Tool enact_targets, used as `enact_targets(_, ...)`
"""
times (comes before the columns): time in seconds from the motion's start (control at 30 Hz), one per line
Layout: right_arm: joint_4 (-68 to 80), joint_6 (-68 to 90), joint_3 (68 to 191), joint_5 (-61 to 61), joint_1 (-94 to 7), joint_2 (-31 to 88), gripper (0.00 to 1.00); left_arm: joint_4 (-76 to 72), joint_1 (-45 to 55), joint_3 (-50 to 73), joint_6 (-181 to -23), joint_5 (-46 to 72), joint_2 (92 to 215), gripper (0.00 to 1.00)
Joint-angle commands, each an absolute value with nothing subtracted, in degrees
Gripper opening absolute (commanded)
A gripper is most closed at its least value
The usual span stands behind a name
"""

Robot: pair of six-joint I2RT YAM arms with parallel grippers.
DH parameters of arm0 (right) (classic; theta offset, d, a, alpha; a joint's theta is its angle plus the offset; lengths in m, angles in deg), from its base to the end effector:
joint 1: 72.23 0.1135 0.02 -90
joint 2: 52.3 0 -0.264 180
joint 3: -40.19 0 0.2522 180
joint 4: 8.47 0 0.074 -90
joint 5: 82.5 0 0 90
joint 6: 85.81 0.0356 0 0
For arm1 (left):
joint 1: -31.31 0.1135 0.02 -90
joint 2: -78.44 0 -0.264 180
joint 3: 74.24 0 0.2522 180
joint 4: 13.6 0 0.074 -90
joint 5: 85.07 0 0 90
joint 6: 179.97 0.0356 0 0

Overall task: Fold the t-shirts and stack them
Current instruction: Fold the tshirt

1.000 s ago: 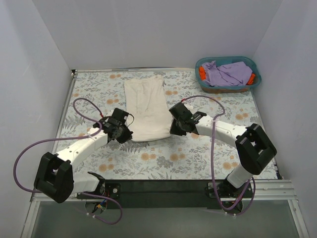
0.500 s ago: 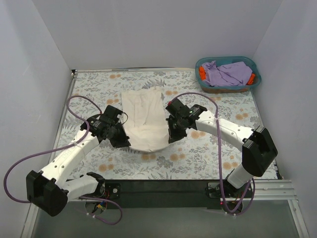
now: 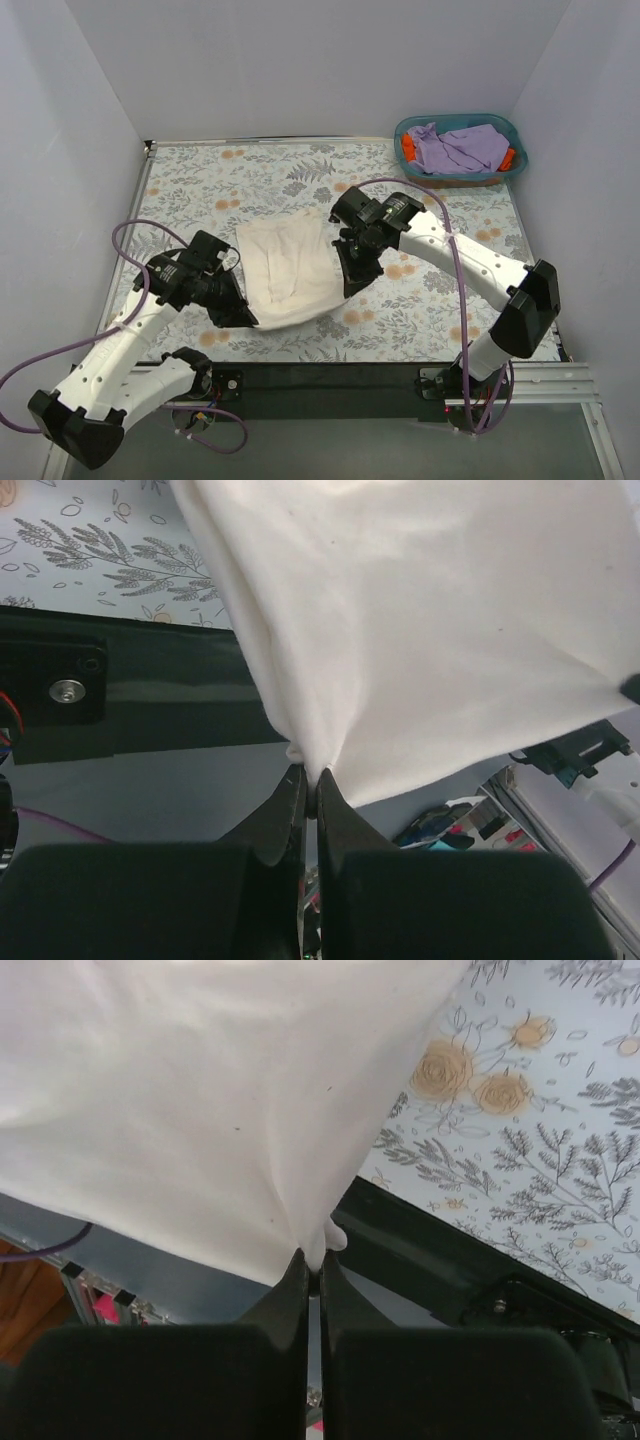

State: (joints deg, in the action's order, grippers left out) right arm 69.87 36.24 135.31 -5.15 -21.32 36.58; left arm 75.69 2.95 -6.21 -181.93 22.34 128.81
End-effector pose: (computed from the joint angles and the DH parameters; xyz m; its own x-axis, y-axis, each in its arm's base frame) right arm 0.1825 0.2370 0.3014 -0.9330 -0.3273 -0.1499 -0.3595 0.8691 0.3397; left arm 0.1058 -0.0692 0.2909 -0.5074 -0.8098 0.2946 -0.8530 0.4234 -0.3053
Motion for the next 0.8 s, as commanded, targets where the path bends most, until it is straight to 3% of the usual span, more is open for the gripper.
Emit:
enact_targets(0.0, 74.37, 33.55, 143.74, -0.95, -23.1, 39.71, 0.01, 78.12, 2.83, -2.48, -183.31, 18.49, 131.6, 0.0)
enact_targets(0.27, 74.29, 31.62, 153.52, 1.7, -24.51, 46.75, 0.01, 73.12, 3.01, -1.32, -184.63, 7.57, 134.77, 0.0)
enact_targets(0.77, 74.2, 28.63, 169.78, 2.84, -26.88, 56.86, 0.01, 62.13, 5.91, -1.24, -184.98, 1.5, 139.34, 0.0)
